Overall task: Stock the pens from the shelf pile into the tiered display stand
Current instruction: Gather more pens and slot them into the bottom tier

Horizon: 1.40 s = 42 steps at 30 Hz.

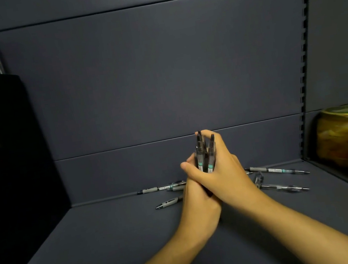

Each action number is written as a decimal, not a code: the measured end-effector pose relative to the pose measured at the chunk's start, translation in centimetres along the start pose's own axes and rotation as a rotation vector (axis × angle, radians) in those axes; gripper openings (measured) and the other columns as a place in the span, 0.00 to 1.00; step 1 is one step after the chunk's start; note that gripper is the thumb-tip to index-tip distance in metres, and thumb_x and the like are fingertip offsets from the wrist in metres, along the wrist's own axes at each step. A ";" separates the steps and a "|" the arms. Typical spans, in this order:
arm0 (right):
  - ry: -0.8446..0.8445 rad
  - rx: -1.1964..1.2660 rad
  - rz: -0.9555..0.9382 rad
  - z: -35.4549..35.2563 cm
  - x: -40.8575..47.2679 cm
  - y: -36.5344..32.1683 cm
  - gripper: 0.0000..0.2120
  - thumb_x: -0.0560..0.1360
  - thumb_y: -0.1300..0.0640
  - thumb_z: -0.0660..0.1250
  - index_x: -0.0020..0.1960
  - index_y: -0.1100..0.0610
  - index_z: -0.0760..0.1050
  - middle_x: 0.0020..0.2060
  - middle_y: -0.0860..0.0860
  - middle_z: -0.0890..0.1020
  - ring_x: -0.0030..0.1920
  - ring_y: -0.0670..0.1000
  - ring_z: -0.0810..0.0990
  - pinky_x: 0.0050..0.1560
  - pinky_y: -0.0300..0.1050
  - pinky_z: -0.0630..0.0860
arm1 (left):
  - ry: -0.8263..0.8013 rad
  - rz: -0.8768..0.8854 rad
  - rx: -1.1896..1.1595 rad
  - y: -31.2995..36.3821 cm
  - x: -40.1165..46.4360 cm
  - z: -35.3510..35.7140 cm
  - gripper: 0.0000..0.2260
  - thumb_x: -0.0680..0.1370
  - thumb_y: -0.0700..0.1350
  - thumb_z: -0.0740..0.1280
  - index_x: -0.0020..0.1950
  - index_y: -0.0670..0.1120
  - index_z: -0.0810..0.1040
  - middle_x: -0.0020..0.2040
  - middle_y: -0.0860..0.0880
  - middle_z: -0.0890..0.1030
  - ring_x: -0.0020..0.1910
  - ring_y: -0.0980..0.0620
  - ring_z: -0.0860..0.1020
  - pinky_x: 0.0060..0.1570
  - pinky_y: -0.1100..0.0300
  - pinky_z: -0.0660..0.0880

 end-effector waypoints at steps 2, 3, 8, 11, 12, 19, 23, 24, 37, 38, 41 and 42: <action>-0.026 -0.018 0.024 0.2 0.0 0.6 0.29 0.71 0.49 0.75 0.66 0.41 0.64 0.45 0.42 0.84 0.49 0.37 0.80 0.49 0.25 0.72 | -0.013 0.010 0.078 -0.2 -0.1 -0.1 0.09 0.79 0.46 0.63 0.58 0.48 0.76 0.48 0.50 0.83 0.51 0.55 0.80 0.52 0.62 0.78; -0.029 -0.018 0.035 0.2 -0.1 0.9 0.30 0.71 0.49 0.75 0.67 0.42 0.64 0.45 0.42 0.84 0.49 0.36 0.80 0.48 0.25 0.72 | -0.032 0.022 0.107 -0.4 -0.1 -0.1 0.10 0.78 0.45 0.64 0.59 0.47 0.76 0.49 0.50 0.83 0.52 0.55 0.81 0.51 0.62 0.78; -0.014 -0.010 0.106 0.5 -0.3 2.5 0.26 0.71 0.49 0.77 0.61 0.40 0.66 0.43 0.35 0.82 0.47 0.30 0.77 0.47 0.23 0.70 | -0.041 0.015 0.170 -0.9 0.3 -0.5 0.10 0.80 0.43 0.60 0.60 0.43 0.74 0.49 0.48 0.80 0.52 0.53 0.78 0.55 0.61 0.76; -0.011 0.000 0.177 0.8 -0.4 4.1 0.21 0.70 0.48 0.77 0.59 0.47 0.72 0.44 0.39 0.84 0.48 0.37 0.81 0.51 0.35 0.74 | -0.070 0.013 0.372 -1.7 0.2 -0.8 0.15 0.78 0.41 0.62 0.65 0.42 0.73 0.57 0.47 0.81 0.59 0.54 0.79 0.64 0.58 0.74; -0.015 -0.011 0.198 0.9 -0.4 4.5 0.19 0.71 0.48 0.76 0.58 0.50 0.73 0.44 0.41 0.84 0.48 0.38 0.81 0.50 0.36 0.74 | -0.078 0.029 0.436 -1.8 0.2 -0.9 0.14 0.80 0.38 0.60 0.65 0.43 0.74 0.58 0.47 0.81 0.60 0.54 0.78 0.63 0.58 0.73; -0.014 -0.047 0.220 0.8 -0.7 5.2 0.14 0.75 0.47 0.71 0.56 0.53 0.76 0.44 0.42 0.81 0.46 0.39 0.78 0.44 0.27 0.71 | -0.103 -0.027 0.608 -2.5 -0.4 -1.0 0.16 0.79 0.44 0.56 0.61 0.62 0.72 0.60 0.63 0.79 0.64 0.67 0.74 0.67 0.63 0.68; -0.018 -0.021 0.198 0.6 -0.5 4.8 0.11 0.74 0.46 0.72 0.50 0.51 0.76 0.41 0.44 0.83 0.43 0.40 0.81 0.41 0.32 0.73 | -0.199 -0.044 0.648 -1.2 -0.7 -0.2 0.16 0.82 0.40 0.56 0.62 0.60 0.71 0.55 0.65 0.80 0.55 0.72 0.76 0.55 0.73 0.71; -0.025 0.002 0.188 0.4 -0.6 4.4 0.11 0.74 0.46 0.72 0.49 0.51 0.76 0.40 0.45 0.83 0.43 0.40 0.81 0.41 0.31 0.74 | -0.230 -0.056 0.669 -0.9 -0.8 -0.2 0.18 0.83 0.38 0.55 0.66 0.58 0.70 0.56 0.62 0.80 0.54 0.71 0.76 0.52 0.72 0.73; -0.293 0.211 0.013 1.9 -1.1 -3.6 0.10 0.82 0.53 0.63 0.56 0.43 0.81 0.47 0.53 0.85 0.47 0.49 0.84 0.52 0.50 0.81 | -0.036 -0.072 0.389 9.0 -4.1 -4.0 0.11 0.79 0.47 0.63 0.55 0.41 0.77 0.46 0.45 0.82 0.36 0.51 0.80 0.35 0.58 0.78; -0.286 0.194 0.005 1.9 -0.9 -4.3 0.09 0.81 0.54 0.64 0.55 0.44 0.82 0.47 0.51 0.85 0.49 0.48 0.85 0.52 0.50 0.81 | -0.038 -0.067 0.399 9.8 -4.4 -4.0 0.12 0.80 0.47 0.63 0.55 0.40 0.76 0.45 0.45 0.81 0.36 0.51 0.81 0.35 0.58 0.79; -0.291 0.208 0.000 2.7 -0.5 -6.4 0.07 0.79 0.53 0.67 0.55 0.48 0.82 0.45 0.49 0.86 0.49 0.48 0.84 0.47 0.46 0.81 | -0.047 -0.082 0.393 11.9 -5.5 -4.3 0.12 0.81 0.46 0.62 0.57 0.39 0.76 0.46 0.44 0.84 0.41 0.48 0.84 0.39 0.56 0.82; -0.293 0.225 0.002 3.1 -0.4 -7.0 0.07 0.79 0.53 0.67 0.54 0.50 0.82 0.44 0.49 0.85 0.48 0.48 0.84 0.45 0.44 0.81 | -0.047 -0.084 0.382 12.6 -6.0 -4.6 0.12 0.81 0.46 0.61 0.58 0.39 0.76 0.47 0.44 0.85 0.44 0.47 0.85 0.40 0.55 0.82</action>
Point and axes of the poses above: each hand's wrist, its own x-axis towards the middle knuckle, its own z-axis out of the palm, y = z × x, the point moved 10 cm from there along x, towards the middle knuckle
